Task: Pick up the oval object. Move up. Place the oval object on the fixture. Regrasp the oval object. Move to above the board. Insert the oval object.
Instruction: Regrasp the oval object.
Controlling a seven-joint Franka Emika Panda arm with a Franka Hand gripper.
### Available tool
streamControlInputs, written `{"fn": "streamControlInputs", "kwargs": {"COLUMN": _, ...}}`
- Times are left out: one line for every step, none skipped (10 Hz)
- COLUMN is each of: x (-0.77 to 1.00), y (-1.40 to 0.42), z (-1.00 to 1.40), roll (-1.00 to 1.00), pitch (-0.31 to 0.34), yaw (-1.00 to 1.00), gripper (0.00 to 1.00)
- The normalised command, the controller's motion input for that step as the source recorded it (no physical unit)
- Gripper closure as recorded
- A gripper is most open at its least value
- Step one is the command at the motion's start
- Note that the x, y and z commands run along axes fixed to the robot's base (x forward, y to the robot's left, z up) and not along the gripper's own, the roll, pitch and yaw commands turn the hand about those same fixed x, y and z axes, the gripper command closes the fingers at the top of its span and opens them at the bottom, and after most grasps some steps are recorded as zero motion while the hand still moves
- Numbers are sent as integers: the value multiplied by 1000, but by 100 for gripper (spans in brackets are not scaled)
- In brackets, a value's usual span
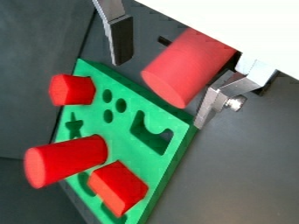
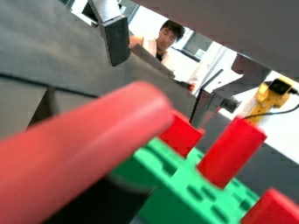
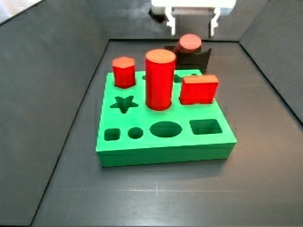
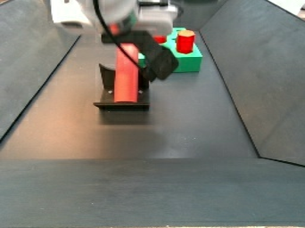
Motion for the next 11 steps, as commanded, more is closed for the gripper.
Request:
{"fn": "streamControlInputs", "kwargs": {"x": -34, "y": 9, "z": 1000, "roll": 48, "pitch": 29, "yaw": 1, "gripper": 0}}
{"fn": "streamControlInputs", "kwargs": {"x": -36, "y": 10, "z": 911, "roll": 48, "pitch": 35, "yaw": 1, "gripper": 0}}
{"fn": "streamControlInputs", "kwargs": {"x": -30, "y": 9, "z": 669, "roll": 41, "pitch": 43, "yaw": -3, "gripper": 0}}
{"fn": "streamControlInputs", "kwargs": {"x": -27, "y": 12, "z": 420, "roll": 35, "pitch": 54, "yaw": -7, "gripper": 0}}
{"fn": "streamControlInputs", "kwargs": {"x": -25, "y": 12, "z": 231, "roll": 38, "pitch": 64, "yaw": -13, "gripper": 0}}
{"fn": "streamControlInputs", "kwargs": {"x": -1000, "y": 0, "z": 0, "roll": 14, "pitch": -40, "yaw": -101, "gripper": 0}}
{"fn": "streamControlInputs", "kwargs": {"x": -1000, "y": 0, "z": -18, "roll": -4, "pitch": -73, "yaw": -109, "gripper": 0}}
{"fn": "streamControlInputs", "kwargs": {"x": -1000, "y": 4, "z": 9, "roll": 12, "pitch": -103, "yaw": -99, "gripper": 0}}
{"fn": "streamControlInputs", "kwargs": {"x": -1000, "y": 2, "z": 14, "roll": 37, "pitch": -115, "yaw": -62, "gripper": 0}}
{"fn": "streamControlInputs", "kwargs": {"x": -1000, "y": 1, "z": 13, "roll": 54, "pitch": -130, "yaw": -30, "gripper": 0}}
{"fn": "streamControlInputs", "kwargs": {"x": -1000, "y": -2, "z": 16, "roll": 72, "pitch": -142, "yaw": -7, "gripper": 0}}
